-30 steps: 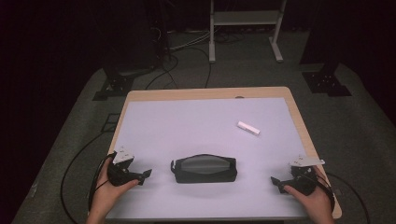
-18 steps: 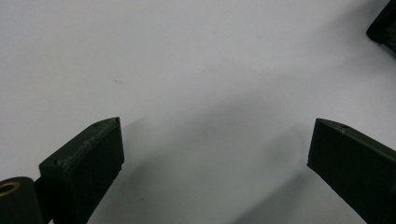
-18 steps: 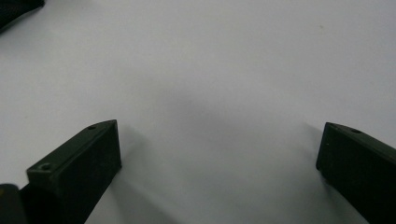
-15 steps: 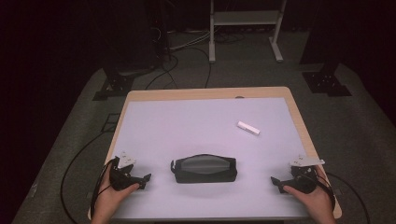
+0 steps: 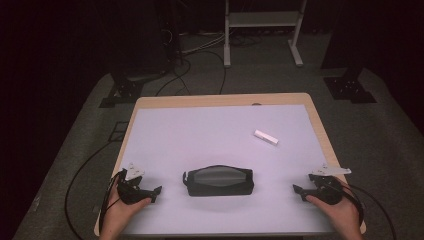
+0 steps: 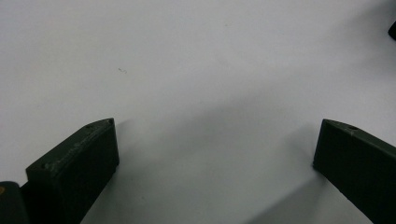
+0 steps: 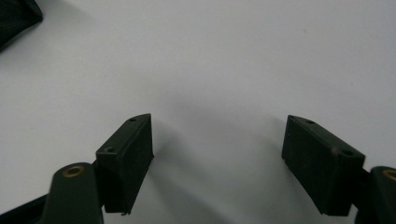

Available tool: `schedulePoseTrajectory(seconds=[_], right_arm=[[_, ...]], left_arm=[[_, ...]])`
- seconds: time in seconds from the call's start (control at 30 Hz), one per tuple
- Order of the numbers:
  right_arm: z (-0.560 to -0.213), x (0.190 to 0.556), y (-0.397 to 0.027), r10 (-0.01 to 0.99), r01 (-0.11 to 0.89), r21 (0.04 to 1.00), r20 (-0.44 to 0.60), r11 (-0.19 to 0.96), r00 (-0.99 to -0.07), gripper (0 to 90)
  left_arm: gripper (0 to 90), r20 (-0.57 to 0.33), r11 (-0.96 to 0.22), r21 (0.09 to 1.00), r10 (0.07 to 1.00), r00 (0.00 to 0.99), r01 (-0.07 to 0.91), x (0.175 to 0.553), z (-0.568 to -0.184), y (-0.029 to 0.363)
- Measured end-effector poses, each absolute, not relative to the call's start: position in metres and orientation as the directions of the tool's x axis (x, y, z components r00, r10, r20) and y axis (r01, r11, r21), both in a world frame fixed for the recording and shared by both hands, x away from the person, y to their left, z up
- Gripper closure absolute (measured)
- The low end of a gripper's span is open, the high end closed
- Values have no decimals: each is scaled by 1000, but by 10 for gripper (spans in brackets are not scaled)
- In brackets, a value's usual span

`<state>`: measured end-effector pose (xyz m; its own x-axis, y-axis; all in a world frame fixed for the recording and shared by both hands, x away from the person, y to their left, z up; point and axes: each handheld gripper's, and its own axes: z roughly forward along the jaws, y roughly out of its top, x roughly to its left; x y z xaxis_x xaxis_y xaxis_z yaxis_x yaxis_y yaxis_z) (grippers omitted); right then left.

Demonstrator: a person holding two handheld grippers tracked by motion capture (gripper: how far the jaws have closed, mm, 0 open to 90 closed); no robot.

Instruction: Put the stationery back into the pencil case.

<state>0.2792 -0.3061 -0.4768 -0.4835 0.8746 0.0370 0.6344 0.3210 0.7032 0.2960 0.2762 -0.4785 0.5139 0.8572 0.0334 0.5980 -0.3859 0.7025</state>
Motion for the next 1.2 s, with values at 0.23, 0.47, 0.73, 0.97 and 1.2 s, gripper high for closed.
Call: schedulePoseTrajectory(seconds=[0.23, 0.47, 0.73, 0.97, 1.2], right_arm=[[-474, 280, -302, 865, 633, 699, 41, 333, -500, 292], [-466, 289, -298, 857, 621, 703, 31, 347, -514, 368], [-460, 302, -295, 849, 618, 695, 18, 369, -528, 417], [-452, 314, -291, 837, 609, 689, 7, 393, -547, 446], [-448, 326, -288, 830, 606, 682, -4, 410, -557, 461]], left_arm=[[0, 30, -384, 702, 857, 514, 600, 296, -479, 276], [0, 28, -383, 701, 858, 513, 602, 296, -479, 276], [0, 33, -387, 701, 857, 514, 600, 296, -479, 276], [0, 35, -388, 701, 857, 514, 599, 296, -478, 276], [0, 34, -387, 701, 857, 514, 599, 296, -479, 276]])
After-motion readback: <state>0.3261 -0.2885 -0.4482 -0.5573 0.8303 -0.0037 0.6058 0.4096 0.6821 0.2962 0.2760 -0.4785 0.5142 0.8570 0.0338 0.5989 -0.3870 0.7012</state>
